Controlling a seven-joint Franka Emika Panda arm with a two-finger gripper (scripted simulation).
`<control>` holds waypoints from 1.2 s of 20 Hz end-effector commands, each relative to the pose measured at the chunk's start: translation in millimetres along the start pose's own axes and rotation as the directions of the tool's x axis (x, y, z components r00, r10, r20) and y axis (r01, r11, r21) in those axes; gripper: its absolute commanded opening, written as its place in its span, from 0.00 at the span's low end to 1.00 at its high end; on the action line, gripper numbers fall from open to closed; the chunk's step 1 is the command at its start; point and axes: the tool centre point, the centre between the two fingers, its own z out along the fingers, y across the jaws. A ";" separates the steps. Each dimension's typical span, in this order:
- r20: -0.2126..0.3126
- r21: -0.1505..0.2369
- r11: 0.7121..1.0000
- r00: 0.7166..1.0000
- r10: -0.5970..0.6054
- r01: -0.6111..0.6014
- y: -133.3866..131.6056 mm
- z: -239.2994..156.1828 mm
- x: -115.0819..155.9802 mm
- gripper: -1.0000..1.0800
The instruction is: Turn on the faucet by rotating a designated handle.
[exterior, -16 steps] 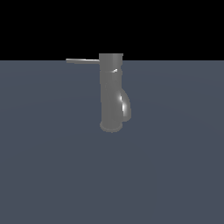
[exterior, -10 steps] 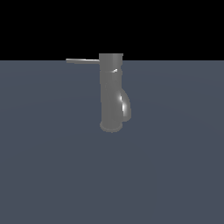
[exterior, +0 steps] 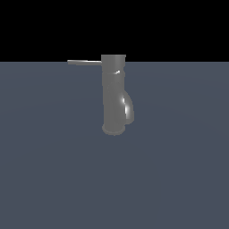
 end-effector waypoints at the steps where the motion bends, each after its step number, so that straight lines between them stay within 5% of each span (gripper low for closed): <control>1: 0.001 0.002 1.000 1.000 0.009 -0.009 -0.7 0.5 2.4 0.00; 14: 0.014 0.037 0.985 0.985 0.170 -0.171 -12.2 9.5 44.1 0.00; 24: 0.046 0.063 0.920 0.922 0.384 -0.386 -30.6 29.5 98.8 0.00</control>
